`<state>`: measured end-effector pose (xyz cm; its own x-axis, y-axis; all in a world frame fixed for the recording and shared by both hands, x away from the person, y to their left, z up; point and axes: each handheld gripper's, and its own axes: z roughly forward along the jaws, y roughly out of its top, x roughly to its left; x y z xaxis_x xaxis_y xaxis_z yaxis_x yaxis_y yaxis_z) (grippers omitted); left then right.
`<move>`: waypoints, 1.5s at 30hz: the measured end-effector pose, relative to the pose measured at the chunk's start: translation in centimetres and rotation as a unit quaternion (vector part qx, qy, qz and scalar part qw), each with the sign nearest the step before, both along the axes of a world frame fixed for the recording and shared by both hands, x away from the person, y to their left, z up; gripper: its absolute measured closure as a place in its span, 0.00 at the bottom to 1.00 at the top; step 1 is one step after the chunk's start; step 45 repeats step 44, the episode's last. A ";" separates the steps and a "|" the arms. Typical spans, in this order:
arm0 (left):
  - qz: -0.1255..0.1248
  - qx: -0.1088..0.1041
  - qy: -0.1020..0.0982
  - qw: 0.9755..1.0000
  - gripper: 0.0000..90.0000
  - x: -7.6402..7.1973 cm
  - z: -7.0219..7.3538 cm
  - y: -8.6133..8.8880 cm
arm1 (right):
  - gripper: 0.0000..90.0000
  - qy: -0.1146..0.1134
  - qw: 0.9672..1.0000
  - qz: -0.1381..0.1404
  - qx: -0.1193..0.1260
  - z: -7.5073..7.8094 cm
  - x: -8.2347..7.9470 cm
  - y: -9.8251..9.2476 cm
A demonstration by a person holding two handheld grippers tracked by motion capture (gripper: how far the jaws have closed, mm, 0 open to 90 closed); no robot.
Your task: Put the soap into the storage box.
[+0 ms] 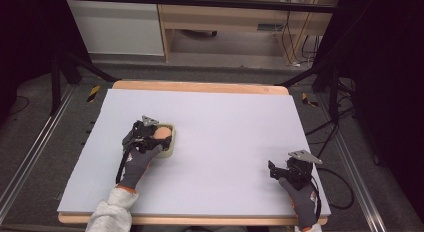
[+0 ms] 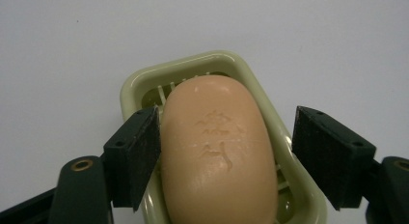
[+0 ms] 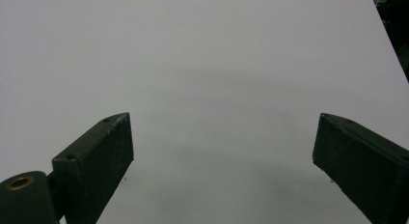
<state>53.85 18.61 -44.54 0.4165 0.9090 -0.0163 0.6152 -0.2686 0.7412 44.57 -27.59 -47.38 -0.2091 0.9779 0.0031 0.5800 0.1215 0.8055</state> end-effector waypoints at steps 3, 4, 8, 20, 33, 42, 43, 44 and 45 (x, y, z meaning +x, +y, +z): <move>-0.009 -0.008 -0.009 1.000 0.28 -0.4 0.4 -0.1 | 0.08 -0.001 1.000 0.000 -0.001 0.0 0.0 -0.1; -0.008 -0.013 -0.012 1.000 0.28 -0.6 0.5 -0.1 | 0.08 -0.001 1.000 0.000 -0.002 0.0 0.0 -0.1; -0.016 -0.018 -0.022 0.999 0.27 -1.2 1.1 0.1 | 0.08 -0.002 1.000 -0.002 -0.003 0.0 0.0 -0.1; -0.029 -0.024 -0.051 0.998 0.26 -3.8 1.7 1.4 | 0.08 -0.006 1.000 -0.010 -0.001 0.1 -0.2 -0.3; -0.020 -0.029 -0.052 0.998 0.26 -6.7 0.3 4.5 | 0.07 -0.010 0.999 -0.014 -0.028 0.1 -0.3 -0.3; -0.005 -0.025 -0.038 0.999 0.25 -8.0 -1.1 6.2 | 0.07 -0.008 0.999 -0.016 -0.031 0.1 -0.4 -0.4; -0.004 -0.024 -0.037 0.999 0.25 -8.1 -1.2 6.3 | 0.07 -0.008 0.999 -0.016 -0.031 0.1 -0.4 -0.4; -0.003 -0.025 -0.035 0.999 0.25 -8.2 -1.3 6.4 | 0.07 -0.007 0.999 -0.017 -0.031 0.1 -0.4 -0.4; -0.003 -0.025 -0.035 0.999 0.25 -8.2 -1.3 6.4 | 0.07 -0.007 0.999 -0.017 -0.031 0.1 -0.4 -0.4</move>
